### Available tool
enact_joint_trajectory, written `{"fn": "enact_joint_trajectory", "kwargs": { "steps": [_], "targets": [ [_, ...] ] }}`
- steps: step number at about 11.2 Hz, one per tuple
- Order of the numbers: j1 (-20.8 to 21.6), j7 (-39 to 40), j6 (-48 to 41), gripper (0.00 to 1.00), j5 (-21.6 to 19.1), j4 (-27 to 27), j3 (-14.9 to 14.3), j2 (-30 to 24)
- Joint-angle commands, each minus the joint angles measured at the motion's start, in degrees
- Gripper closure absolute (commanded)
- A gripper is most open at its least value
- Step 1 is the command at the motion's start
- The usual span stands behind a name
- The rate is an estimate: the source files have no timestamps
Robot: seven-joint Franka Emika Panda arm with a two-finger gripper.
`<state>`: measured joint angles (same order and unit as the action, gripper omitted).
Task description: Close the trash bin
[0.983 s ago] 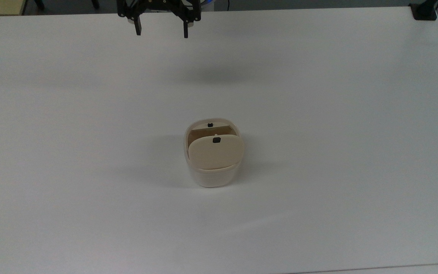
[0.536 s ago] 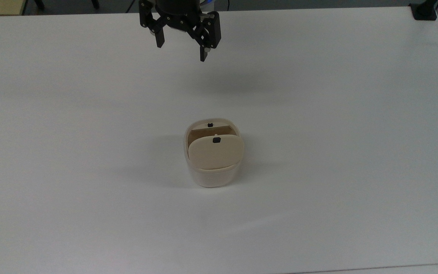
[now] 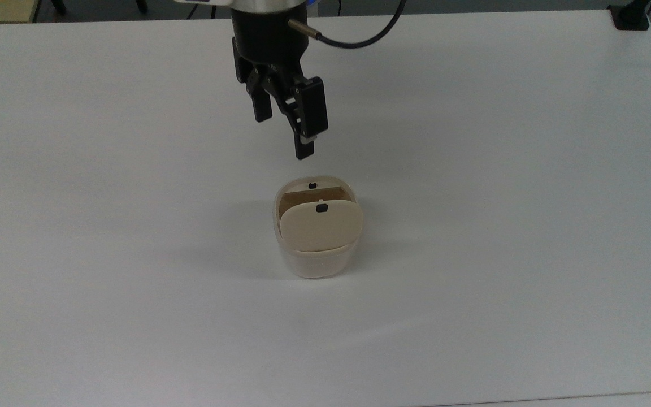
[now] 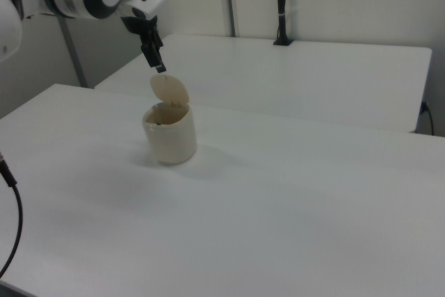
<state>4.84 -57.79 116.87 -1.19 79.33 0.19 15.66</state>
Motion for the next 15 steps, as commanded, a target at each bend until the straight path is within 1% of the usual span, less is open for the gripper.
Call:
{"fn": "enact_joint_trajectory", "kwargs": {
  "steps": [1, 2, 3, 4, 5, 7, 9, 13, 14, 15],
  "targets": [
    [2.3, -10.7, 10.2, 0.03, -1.1, -4.8, -0.8, 5.7],
    [2.7, -12.2, 12.3, 0.17, -1.1, -4.8, -0.7, 5.8],
    [3.5, -13.6, 14.7, 0.54, -1.0, -4.8, -0.5, 6.6],
    [3.7, -15.9, 16.3, 0.87, -0.8, -4.9, -0.5, 6.8],
    [3.8, -16.7, 17.2, 1.00, -0.6, -4.8, -0.5, 6.8],
    [3.9, -18.0, 19.1, 1.00, 0.3, -4.7, -0.4, 8.9],
    [3.9, -20.5, 21.1, 1.00, 4.5, -3.5, -0.1, 9.7],
    [3.8, -19.9, 20.9, 1.00, 6.6, 0.3, -0.1, 9.7],
    [3.7, -18.7, 20.5, 1.00, 6.6, 0.7, 0.0, 9.4],
    [3.5, -14.9, 19.9, 1.00, 6.6, 2.5, 0.3, 8.7]
  ]
}}
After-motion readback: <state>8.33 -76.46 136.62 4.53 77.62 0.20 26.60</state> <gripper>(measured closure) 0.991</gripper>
